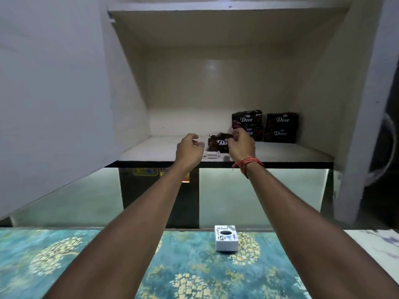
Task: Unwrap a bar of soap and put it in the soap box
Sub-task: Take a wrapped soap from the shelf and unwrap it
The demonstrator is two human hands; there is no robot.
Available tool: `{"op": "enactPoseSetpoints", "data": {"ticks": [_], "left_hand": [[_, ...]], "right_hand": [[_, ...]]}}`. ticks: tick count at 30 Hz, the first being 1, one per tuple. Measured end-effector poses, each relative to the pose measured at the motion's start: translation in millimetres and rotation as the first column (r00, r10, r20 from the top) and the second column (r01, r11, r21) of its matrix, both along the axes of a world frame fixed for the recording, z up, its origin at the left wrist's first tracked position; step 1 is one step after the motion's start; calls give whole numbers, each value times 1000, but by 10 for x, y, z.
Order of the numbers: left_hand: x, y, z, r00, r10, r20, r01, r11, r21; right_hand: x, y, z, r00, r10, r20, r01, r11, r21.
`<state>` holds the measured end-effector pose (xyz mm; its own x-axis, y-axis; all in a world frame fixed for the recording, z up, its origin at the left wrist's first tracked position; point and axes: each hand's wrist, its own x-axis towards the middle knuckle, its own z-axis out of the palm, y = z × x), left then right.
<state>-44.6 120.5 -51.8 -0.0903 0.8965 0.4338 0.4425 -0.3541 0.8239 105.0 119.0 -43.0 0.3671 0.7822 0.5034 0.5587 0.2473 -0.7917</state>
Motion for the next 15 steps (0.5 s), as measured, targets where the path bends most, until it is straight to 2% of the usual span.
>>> {"op": "enactPoseSetpoints", "data": {"ticks": [4, 7, 11, 15], "left_hand": [[211, 433, 27, 998, 5, -61, -10, 997, -82], [306, 635, 59, 997, 5, -81, -15, 992, -122], [438, 771, 114, 995, -47, -89, 29, 980, -196], [490, 774, 126, 993, -120, 5, 118, 970, -211]], "right_hand": [[220, 409, -25, 967, -200, 155, 210, 976, -52], [280, 593, -1, 948, -270, 167, 299, 937, -178], [356, 729, 18, 965, -241, 102, 260, 928, -268], [391, 724, 17, 979, -204, -25, 193, 955, -225]]}}
